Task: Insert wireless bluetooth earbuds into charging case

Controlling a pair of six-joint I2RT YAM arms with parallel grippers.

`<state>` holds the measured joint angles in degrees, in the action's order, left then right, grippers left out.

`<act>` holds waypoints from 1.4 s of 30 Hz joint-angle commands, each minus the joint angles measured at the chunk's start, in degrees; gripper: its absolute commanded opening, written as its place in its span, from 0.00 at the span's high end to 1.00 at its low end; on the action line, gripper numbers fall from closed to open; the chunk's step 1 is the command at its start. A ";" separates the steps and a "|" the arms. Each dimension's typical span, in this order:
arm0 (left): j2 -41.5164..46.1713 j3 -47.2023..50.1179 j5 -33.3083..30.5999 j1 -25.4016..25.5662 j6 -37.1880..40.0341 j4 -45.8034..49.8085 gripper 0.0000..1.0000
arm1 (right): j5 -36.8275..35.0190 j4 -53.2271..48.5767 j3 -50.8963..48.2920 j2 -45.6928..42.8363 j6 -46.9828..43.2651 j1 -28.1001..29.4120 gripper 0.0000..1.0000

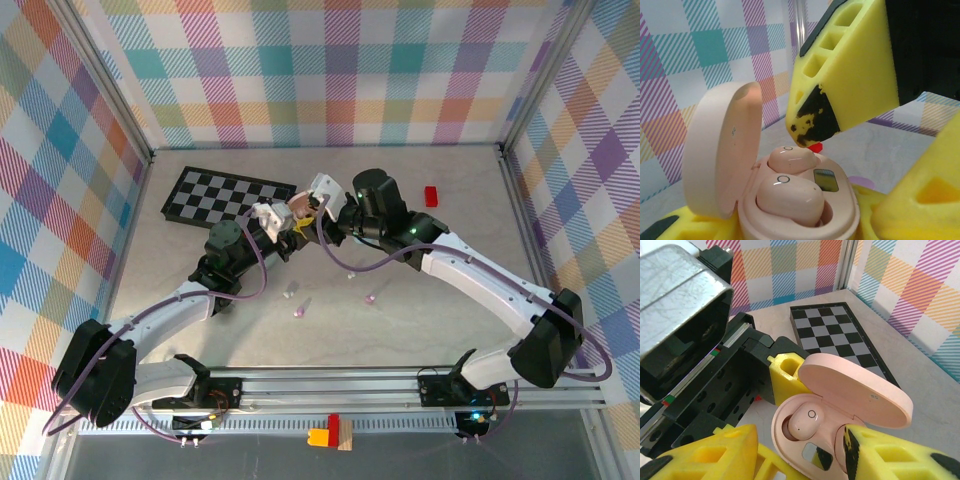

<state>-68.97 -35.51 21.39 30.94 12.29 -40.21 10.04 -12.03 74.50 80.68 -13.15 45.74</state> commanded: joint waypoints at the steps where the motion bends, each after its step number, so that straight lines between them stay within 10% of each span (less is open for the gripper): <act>1: 0.43 -1.63 0.50 0.44 1.36 -1.91 0.58 | 0.72 2.22 1.33 -1.28 3.04 0.16 0.52; 11: -0.12 -0.36 1.01 0.35 4.71 -2.69 0.58 | -1.16 -1.18 4.95 -3.86 20.21 -4.16 0.60; 24: 0.66 -0.18 2.39 0.35 9.41 -1.28 0.56 | 0.07 -22.56 26.20 12.89 20.79 -4.23 0.63; 32: 0.59 -0.70 1.30 0.35 4.55 -2.08 0.56 | -0.29 -22.65 22.49 11.07 20.52 -4.27 0.63; 42: -0.94 -2.20 2.75 0.33 -0.29 -4.75 0.57 | 4.40 -15.46 15.72 5.09 28.38 -7.11 0.41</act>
<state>-69.43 -35.57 22.22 31.00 14.13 -41.08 10.15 -31.55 91.57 89.01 10.15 40.40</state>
